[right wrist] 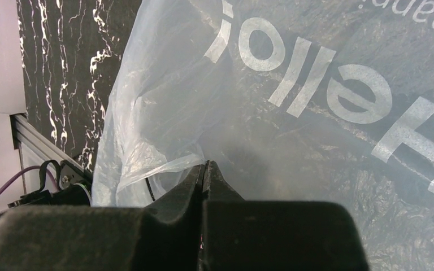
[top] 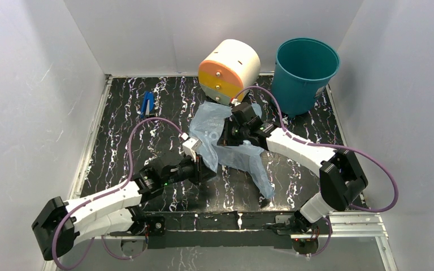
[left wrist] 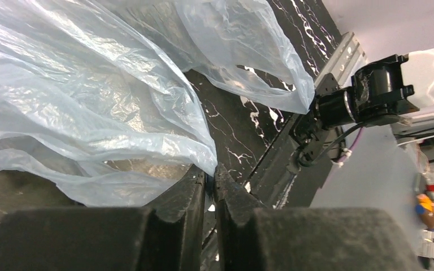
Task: Put the trash bags into the trash bin
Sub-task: Unfold the trash bag at the center of the board.
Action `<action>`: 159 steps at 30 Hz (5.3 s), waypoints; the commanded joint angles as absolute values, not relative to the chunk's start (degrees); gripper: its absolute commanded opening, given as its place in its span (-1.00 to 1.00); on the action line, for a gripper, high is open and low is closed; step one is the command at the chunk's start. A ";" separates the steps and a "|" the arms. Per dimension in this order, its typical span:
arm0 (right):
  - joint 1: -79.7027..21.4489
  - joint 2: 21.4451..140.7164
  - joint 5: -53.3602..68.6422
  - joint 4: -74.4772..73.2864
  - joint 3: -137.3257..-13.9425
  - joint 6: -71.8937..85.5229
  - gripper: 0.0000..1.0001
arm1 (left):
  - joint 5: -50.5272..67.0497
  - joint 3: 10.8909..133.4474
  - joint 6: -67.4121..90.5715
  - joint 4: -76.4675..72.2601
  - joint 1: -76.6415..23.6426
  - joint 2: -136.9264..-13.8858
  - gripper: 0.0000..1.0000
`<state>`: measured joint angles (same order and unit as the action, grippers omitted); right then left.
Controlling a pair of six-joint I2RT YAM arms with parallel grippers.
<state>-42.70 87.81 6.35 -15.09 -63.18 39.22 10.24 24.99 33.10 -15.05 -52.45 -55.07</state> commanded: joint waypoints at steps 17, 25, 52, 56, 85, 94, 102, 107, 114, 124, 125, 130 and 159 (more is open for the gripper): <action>-40.99 64.37 22.30 7.82 -41.39 60.14 0.42 | 5.51 30.82 27.87 -8.19 -52.76 -51.36 -0.81; -40.99 71.91 28.27 20.73 -39.83 66.78 0.18 | 7.04 30.32 28.48 -9.74 -52.75 -51.32 -0.81; -41.02 81.06 33.31 35.57 -41.31 82.83 -0.96 | 4.54 25.01 33.06 -23.49 -52.75 -51.09 0.11; -41.02 81.21 33.60 35.60 -41.43 83.16 -0.96 | 5.20 23.06 33.99 -27.35 -52.73 -52.64 0.11; -38.69 72.73 21.82 2.14 -51.11 56.10 0.13 | -3.91 28.44 29.71 -11.39 -52.74 -52.47 -1.00; -38.68 45.67 -7.08 -14.75 -34.96 38.23 0.58 | -12.66 30.76 27.25 -2.34 -52.75 -52.27 -1.00; -38.70 35.63 10.45 -18.70 -24.20 48.37 0.63 | -13.46 31.03 27.76 -1.62 -52.74 -54.60 -1.00; -38.74 34.63 19.88 -18.57 -22.61 46.34 0.65 | -13.51 31.38 27.85 -0.76 -52.76 -55.36 -1.00; -38.72 36.92 34.60 -6.00 -16.70 46.68 0.62 | -12.75 30.46 28.82 -2.09 -52.73 -56.08 -1.00; -39.10 43.71 42.32 12.91 -12.13 49.32 0.30 | -11.30 28.88 30.55 -4.17 -52.74 -56.52 -1.00; -39.15 43.48 42.68 14.19 -11.80 49.79 0.26 | -10.74 28.66 30.70 -4.73 -52.76 -56.51 -1.00; -39.17 41.65 43.46 15.10 -10.62 50.63 0.16 | -9.21 27.08 33.04 -7.83 -52.74 -56.64 -1.00; -68.45 48.17 6.71 37.74 -3.08 14.53 0.26 | -7.98 26.81 34.45 -9.22 -52.73 -57.04 -1.00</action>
